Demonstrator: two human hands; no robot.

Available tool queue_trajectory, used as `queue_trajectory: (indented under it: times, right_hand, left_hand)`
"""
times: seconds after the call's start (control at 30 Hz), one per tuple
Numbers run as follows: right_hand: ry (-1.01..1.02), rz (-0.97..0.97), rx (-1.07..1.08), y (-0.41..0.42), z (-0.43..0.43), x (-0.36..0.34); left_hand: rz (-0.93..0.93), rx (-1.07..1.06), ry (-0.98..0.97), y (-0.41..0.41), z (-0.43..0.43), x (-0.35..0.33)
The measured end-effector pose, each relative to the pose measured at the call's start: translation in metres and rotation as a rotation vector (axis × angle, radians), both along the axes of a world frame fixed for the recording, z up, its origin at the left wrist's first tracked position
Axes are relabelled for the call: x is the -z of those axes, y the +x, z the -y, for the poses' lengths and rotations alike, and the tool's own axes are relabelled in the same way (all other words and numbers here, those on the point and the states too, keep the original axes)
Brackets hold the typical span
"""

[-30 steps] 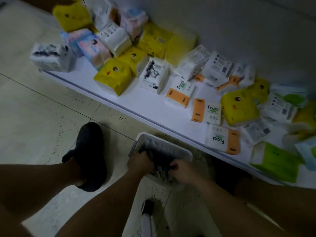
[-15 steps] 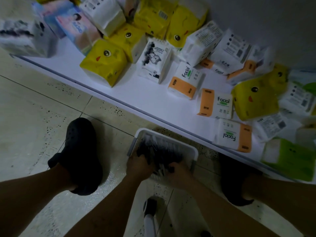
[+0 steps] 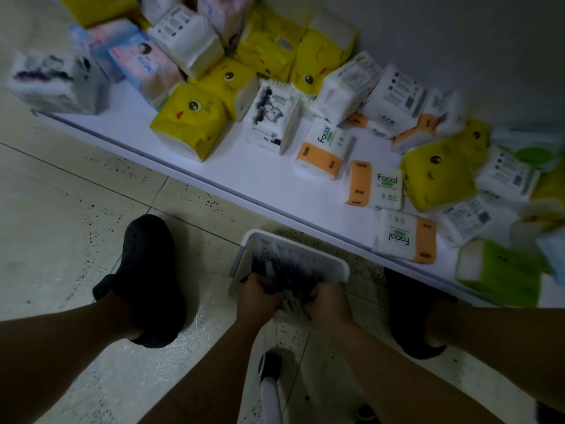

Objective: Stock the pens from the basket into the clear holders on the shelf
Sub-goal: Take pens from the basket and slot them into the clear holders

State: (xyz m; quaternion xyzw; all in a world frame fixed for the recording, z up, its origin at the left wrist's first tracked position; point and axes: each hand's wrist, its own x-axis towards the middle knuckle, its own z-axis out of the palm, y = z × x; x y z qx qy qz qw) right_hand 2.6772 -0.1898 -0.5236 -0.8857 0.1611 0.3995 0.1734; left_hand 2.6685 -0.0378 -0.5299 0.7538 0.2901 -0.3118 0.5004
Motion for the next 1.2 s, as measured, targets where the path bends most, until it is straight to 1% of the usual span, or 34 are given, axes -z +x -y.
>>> queue_trajectory:
  times: [0.07,0.17,0.33,0.43,0.53,0.6,0.67,0.7,0.73,0.8,0.87,0.9,0.93,0.97,1.07,1.13,1.2]
  right_hand:
    - [0.039,0.018,-0.003,-0.001,0.002,-0.009]
    - [0.173,-0.032,0.036,-0.005,0.006,-0.012]
    - [0.258,-0.147,-0.084,-0.019,0.002,0.003]
    - [0.215,-0.167,-0.139,-0.023,0.000,0.014]
    - [0.174,-0.208,-0.119,-0.015,-0.001,0.021]
    - [0.166,-0.228,-0.164,-0.008,-0.002,0.023]
    - [0.175,-0.250,-0.185,-0.005,-0.005,0.030]
    - [0.163,-0.263,-0.190,-0.004,-0.007,0.034]
    - [0.161,-0.245,-0.186,-0.004,-0.010,0.035]
    - [0.145,-0.100,-0.147,-0.003,-0.011,0.028]
    - [0.071,0.072,-0.128,-0.002,-0.005,0.026]
    - [0.052,0.092,-0.142,-0.001,-0.002,0.025]
    - [0.070,0.077,-0.167,0.001,0.000,0.025]
    - [0.098,0.022,-0.209,0.003,0.000,0.029]
    - [0.070,-0.127,-0.411,0.011,-0.003,0.043]
    - [0.027,-0.177,-0.430,0.017,-0.005,0.047]
    - [-0.001,-0.199,-0.436,0.022,-0.007,0.042]
  left_hand:
    - [0.001,-0.010,-0.078,-0.001,-0.001,-0.008]
    - [-0.049,-0.062,-0.161,-0.003,-0.002,-0.017]
    - [-0.085,-0.002,-0.161,-0.014,-0.002,-0.030]
    - [-0.090,-0.008,-0.090,-0.027,-0.002,-0.029]
    - [-0.028,-0.012,-0.019,-0.032,-0.003,-0.031]
    - [0.022,0.038,0.021,-0.030,-0.005,-0.036]
    - [0.069,0.055,0.032,-0.027,-0.009,-0.038]
    - [0.072,0.027,0.017,-0.024,-0.010,-0.038]
    - [0.068,-0.006,0.003,-0.022,-0.011,-0.038]
    - [0.049,-0.035,-0.002,-0.019,-0.011,-0.037]
    - [0.043,-0.032,0.013,-0.017,-0.010,-0.036]
    - [0.045,-0.048,0.012,-0.016,-0.009,-0.037]
    - [0.054,-0.074,0.004,-0.014,-0.007,-0.040]
    - [0.073,-0.104,-0.011,-0.013,-0.006,-0.043]
    - [0.164,-0.115,-0.064,-0.010,-0.005,-0.053]
    - [0.226,-0.073,-0.044,-0.011,-0.008,-0.051]
    - [0.227,-0.060,-0.011,-0.011,-0.013,-0.046]
